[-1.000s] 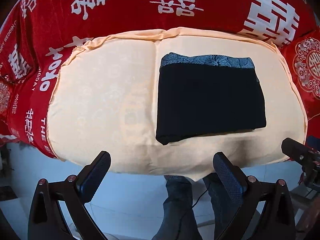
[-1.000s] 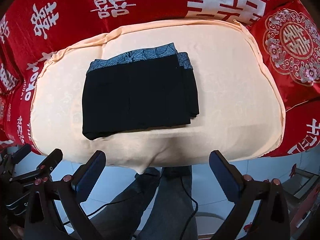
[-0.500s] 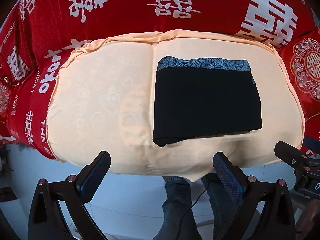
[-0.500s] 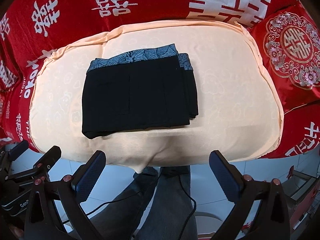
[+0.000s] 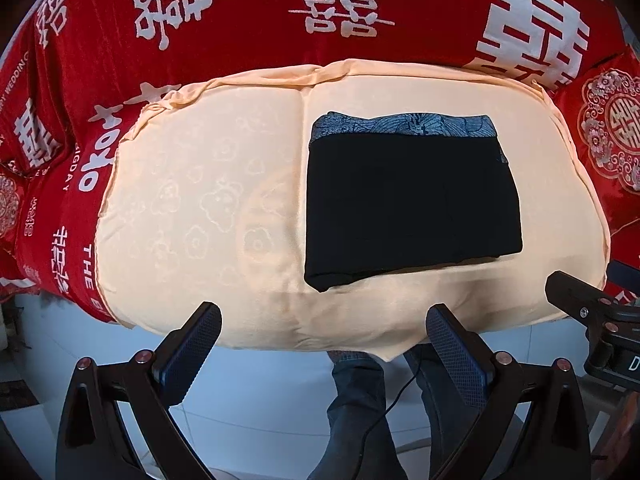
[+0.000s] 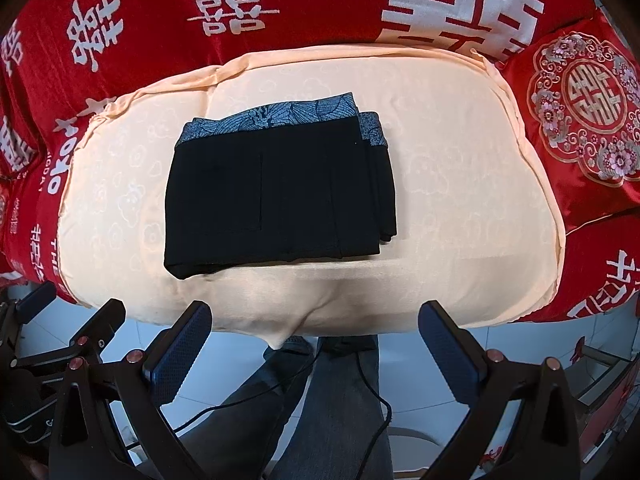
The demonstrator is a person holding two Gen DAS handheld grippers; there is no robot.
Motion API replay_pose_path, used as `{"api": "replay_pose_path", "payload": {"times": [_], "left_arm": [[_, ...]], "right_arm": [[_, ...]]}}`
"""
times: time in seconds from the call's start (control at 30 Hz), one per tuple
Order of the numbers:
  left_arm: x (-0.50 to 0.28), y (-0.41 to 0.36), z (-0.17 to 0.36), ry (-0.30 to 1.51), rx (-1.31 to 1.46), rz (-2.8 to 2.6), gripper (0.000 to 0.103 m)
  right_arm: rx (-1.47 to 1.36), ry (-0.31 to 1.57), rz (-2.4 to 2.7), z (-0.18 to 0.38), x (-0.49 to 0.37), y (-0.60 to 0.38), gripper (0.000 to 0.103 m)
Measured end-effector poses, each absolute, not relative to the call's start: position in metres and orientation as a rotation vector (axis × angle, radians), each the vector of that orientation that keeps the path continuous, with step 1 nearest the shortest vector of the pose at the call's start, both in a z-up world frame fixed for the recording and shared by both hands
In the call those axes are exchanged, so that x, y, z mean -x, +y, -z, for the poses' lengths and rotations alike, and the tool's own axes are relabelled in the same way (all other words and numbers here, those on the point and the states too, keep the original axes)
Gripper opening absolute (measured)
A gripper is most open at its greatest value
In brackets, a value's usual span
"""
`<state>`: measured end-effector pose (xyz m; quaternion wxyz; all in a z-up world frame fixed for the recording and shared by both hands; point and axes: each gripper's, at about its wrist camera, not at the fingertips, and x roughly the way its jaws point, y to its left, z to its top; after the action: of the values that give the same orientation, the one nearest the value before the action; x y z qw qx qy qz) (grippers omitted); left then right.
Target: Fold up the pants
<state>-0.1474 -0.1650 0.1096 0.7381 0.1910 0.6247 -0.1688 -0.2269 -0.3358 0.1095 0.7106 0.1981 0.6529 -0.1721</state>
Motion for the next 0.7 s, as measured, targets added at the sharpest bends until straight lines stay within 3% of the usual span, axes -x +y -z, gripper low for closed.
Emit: {"api": "replay_pose_path", "payload": {"times": [0.7], "left_arm": [[0.1497,-0.1706,-0.1134,1.354,-0.431,0.404,0.103]], "right_arm": [[-0.411,1.441,0.387,-0.1115,0.2288,-0.3365,0.103]]}}
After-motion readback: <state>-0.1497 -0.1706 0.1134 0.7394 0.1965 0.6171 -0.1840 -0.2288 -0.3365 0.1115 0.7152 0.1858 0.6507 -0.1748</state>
